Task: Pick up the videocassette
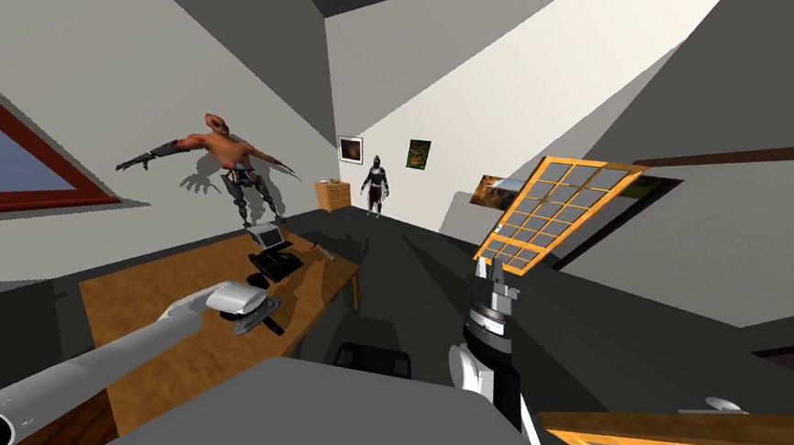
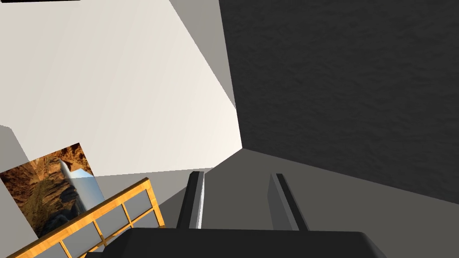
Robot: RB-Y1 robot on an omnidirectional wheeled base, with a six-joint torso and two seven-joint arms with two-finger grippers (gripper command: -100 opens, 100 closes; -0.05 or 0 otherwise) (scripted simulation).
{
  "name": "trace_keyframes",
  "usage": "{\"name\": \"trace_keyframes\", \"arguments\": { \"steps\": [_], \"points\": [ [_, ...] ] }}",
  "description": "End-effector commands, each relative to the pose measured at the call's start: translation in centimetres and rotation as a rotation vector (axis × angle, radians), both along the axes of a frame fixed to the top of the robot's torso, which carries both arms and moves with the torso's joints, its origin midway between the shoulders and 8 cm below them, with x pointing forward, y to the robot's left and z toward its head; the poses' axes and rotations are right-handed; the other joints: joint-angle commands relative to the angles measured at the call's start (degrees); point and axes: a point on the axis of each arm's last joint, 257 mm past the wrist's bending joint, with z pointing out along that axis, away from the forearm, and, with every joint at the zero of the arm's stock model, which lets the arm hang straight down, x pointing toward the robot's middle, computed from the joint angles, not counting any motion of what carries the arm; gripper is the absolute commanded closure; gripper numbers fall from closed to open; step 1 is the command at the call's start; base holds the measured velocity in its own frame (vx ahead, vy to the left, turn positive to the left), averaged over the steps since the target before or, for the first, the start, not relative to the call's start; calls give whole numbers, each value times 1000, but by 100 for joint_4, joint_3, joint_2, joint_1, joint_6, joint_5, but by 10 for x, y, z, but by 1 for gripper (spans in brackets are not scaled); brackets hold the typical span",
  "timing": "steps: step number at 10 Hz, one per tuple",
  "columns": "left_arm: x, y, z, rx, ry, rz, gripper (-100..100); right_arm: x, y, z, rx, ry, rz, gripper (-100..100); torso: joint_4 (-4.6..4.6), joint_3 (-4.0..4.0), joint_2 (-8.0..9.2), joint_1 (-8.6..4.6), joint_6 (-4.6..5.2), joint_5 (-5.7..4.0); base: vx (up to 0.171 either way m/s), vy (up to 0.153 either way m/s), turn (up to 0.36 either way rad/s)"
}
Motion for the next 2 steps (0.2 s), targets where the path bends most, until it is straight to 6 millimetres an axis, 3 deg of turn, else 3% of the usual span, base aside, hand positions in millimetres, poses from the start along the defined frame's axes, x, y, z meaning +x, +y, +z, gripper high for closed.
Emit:
{"name": "trace_keyframes", "arguments": {
  "steps": [1,2],
  "points": [
    [0,0,0,0,0,0,100,0,0,0,0,0,0,0,0,0,0,0,0,0,26,-27,15],
    [0,0,1,0,0,-3,0,0,0,0,0,0,0,0,-1,2,7,12,0,3,4,-6,-5]
  ]
}}
